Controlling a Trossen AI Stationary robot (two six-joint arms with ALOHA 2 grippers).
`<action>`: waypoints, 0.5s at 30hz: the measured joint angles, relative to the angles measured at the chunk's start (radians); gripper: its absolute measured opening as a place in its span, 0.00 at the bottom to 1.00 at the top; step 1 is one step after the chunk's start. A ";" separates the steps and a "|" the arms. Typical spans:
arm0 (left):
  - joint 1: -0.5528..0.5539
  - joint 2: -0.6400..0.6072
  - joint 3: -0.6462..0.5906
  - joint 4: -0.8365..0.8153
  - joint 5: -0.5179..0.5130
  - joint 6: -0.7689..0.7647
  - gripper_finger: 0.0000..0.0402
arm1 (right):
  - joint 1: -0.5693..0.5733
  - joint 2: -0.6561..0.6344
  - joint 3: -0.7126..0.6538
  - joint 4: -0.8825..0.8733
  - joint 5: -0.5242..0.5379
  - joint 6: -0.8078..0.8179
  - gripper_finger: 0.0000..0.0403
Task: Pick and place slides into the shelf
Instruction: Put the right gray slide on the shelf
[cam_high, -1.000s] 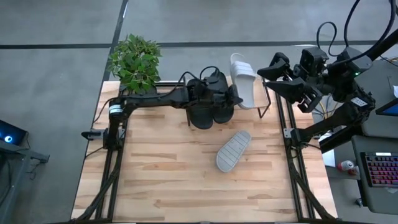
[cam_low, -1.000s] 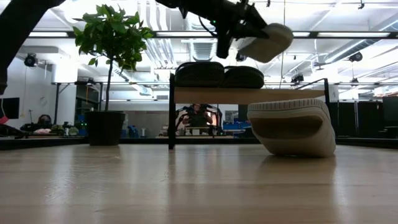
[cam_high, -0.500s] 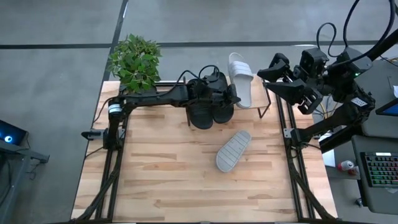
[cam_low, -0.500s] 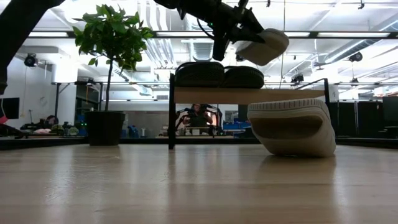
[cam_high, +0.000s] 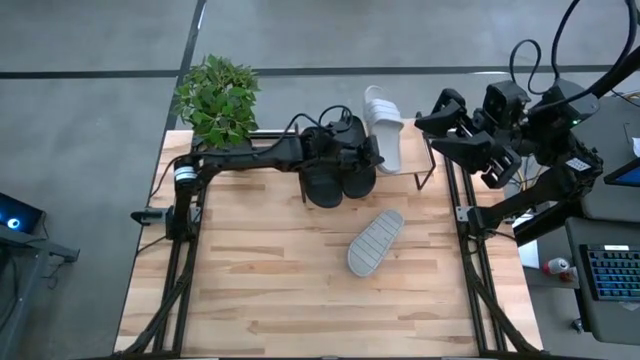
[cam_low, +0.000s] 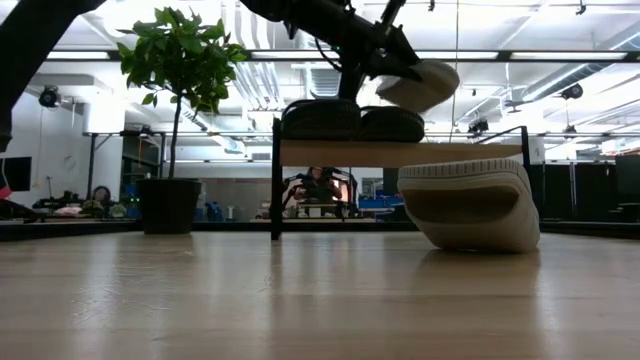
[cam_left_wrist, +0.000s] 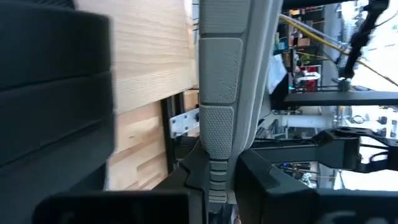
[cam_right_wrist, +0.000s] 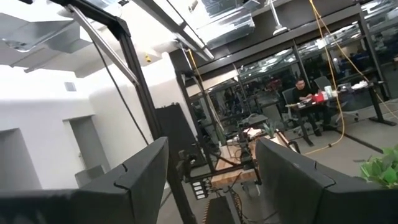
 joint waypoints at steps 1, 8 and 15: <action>0.000 0.000 -0.008 0.000 0.000 -0.003 0.06 | 0.000 0.000 0.000 0.000 0.000 -0.001 0.58; 0.007 0.000 -0.041 0.088 -0.012 -0.054 0.09 | 0.000 0.000 0.000 0.000 0.000 -0.006 0.58; 0.007 0.000 -0.041 0.086 0.013 -0.055 0.09 | 0.000 0.000 0.000 -0.001 0.000 -0.009 0.58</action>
